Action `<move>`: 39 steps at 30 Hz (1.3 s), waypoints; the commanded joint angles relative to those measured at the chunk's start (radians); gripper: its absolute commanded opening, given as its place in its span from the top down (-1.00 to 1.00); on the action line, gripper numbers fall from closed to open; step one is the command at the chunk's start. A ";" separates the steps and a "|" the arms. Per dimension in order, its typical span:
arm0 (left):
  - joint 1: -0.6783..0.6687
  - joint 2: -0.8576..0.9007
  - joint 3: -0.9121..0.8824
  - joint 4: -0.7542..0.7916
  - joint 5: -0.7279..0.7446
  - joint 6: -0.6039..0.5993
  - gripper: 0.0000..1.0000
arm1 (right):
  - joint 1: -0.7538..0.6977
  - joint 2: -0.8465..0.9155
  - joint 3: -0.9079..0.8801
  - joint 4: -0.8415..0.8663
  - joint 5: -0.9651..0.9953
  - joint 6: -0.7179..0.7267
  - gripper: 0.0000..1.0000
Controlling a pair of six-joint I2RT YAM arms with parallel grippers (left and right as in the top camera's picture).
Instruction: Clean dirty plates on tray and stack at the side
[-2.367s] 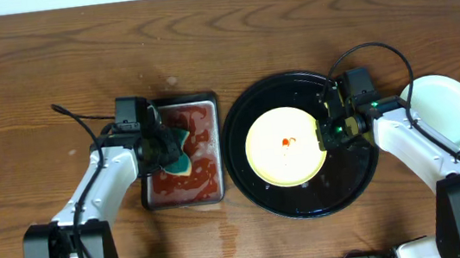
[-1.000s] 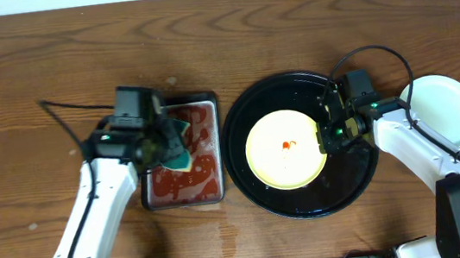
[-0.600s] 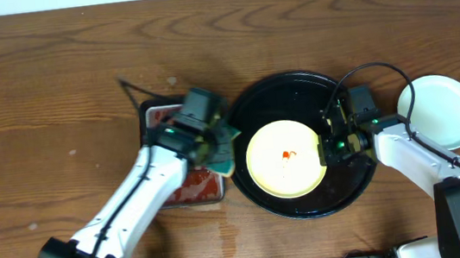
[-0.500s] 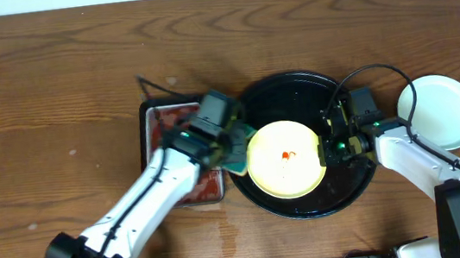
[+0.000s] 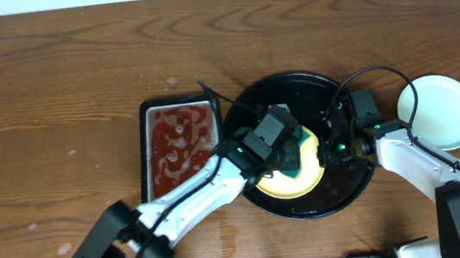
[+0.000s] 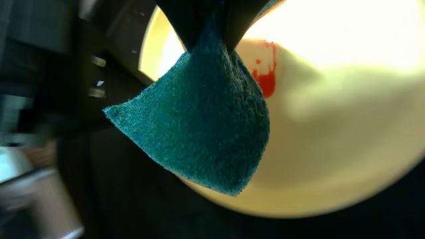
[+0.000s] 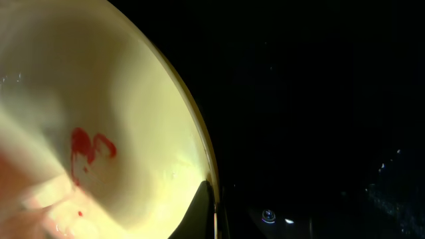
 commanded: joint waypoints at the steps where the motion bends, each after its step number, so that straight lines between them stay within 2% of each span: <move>1: 0.003 0.056 0.017 0.002 -0.010 -0.022 0.85 | 0.019 0.047 -0.055 -0.021 -0.023 -0.002 0.97; 8: 0.009 0.154 0.017 -0.070 -0.032 0.028 0.85 | 0.019 0.047 -0.055 -0.021 -0.023 -0.002 0.98; 13: 0.040 0.148 0.017 -0.184 -0.152 0.035 0.85 | 0.019 0.047 -0.055 -0.021 -0.023 -0.002 0.97; 18: 0.091 0.110 0.017 -0.212 -0.155 0.068 0.85 | 0.019 0.047 -0.055 -0.021 -0.023 -0.002 0.98; 22: 0.103 0.060 0.017 -0.198 -0.099 0.069 0.85 | 0.019 0.047 -0.055 -0.021 -0.023 -0.002 0.98; 28: 0.078 0.009 0.017 -0.092 0.096 0.074 0.85 | 0.019 0.047 -0.055 -0.021 -0.023 -0.002 0.97; 34: 0.016 0.027 0.017 -0.014 0.085 0.048 0.85 | 0.019 0.047 -0.055 -0.021 -0.023 -0.002 0.98; 39: -0.023 0.071 0.017 0.023 -0.022 0.050 0.86 | 0.019 0.047 -0.055 -0.022 -0.023 -0.002 0.97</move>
